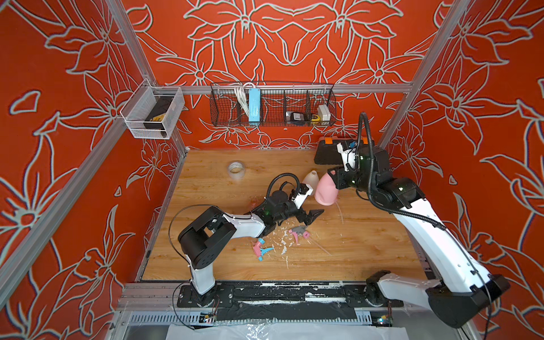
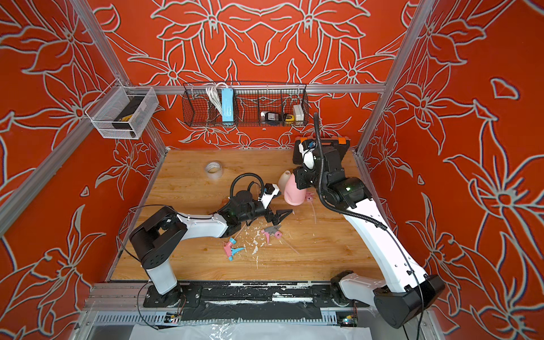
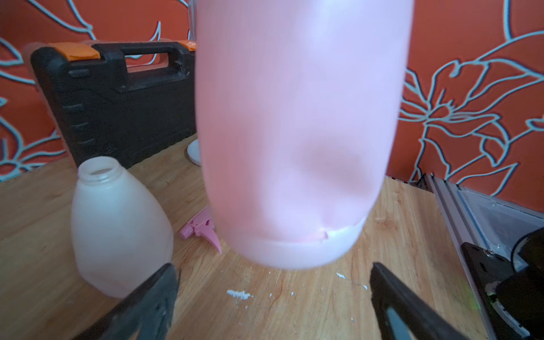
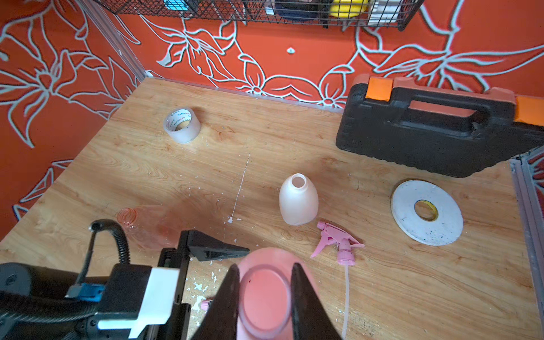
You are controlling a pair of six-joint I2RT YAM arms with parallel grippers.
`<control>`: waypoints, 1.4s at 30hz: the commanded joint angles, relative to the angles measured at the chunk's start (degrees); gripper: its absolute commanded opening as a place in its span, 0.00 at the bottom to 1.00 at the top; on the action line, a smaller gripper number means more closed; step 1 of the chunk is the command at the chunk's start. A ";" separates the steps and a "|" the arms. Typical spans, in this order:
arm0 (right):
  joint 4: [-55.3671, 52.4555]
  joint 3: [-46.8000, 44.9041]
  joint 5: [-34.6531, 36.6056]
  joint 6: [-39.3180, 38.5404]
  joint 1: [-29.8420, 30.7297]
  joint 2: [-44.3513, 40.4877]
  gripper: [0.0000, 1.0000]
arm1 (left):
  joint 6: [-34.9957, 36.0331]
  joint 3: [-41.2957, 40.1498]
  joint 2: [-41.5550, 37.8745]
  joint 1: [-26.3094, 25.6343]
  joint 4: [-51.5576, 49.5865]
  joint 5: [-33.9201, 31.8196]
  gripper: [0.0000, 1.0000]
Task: Attach spray nozzles to spray bottles
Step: Pick up the spray bottle from the center of the board.
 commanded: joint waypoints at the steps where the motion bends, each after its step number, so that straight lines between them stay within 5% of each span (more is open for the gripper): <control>1: -0.41 1.63 -2.20 -1.24 -0.29 0.31 0.00 | 1.09 2.70 1.61 0.35 6.95 3.45 0.97; 10: 0.82 0.53 -5.70 0.81 -0.29 0.14 0.00 | -0.56 3.48 3.41 0.39 12.65 4.44 0.97; 42: 1.17 2.70 -7.40 0.75 -0.33 1.09 0.00 | 1.83 5.36 4.54 1.00 6.06 5.45 0.97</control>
